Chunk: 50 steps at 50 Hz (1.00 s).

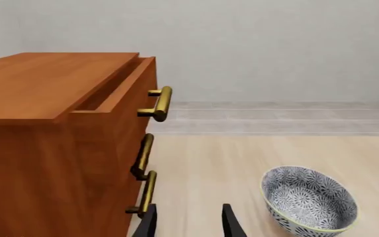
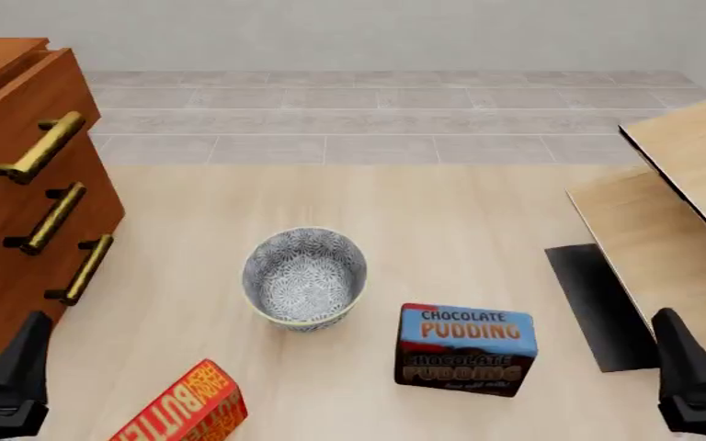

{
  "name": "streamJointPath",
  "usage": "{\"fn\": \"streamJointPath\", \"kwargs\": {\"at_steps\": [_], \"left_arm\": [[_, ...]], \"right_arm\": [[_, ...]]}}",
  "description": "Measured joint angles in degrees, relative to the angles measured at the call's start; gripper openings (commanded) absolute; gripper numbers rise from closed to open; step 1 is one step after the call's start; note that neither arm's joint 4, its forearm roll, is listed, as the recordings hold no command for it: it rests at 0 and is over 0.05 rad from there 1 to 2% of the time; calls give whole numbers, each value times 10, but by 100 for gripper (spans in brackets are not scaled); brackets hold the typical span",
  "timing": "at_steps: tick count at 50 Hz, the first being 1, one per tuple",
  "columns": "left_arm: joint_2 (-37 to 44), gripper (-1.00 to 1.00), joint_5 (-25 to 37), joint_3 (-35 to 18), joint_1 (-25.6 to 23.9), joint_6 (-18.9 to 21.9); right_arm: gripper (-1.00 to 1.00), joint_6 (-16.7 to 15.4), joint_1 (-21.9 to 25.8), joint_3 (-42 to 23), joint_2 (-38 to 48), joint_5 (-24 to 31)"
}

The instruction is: Close the top drawer of the cabinet and put the bowl on top of it.

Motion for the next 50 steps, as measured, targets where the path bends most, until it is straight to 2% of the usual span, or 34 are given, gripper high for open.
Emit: {"fn": "streamJointPath", "kwargs": {"at_steps": [26,50], "left_arm": [[16,100,3,-33,1,6],[179,100,-126,-77,-34,8]], "right_arm": [[100,-1,5,13,5,-24],[100,0,5,15,9,-29]]}}
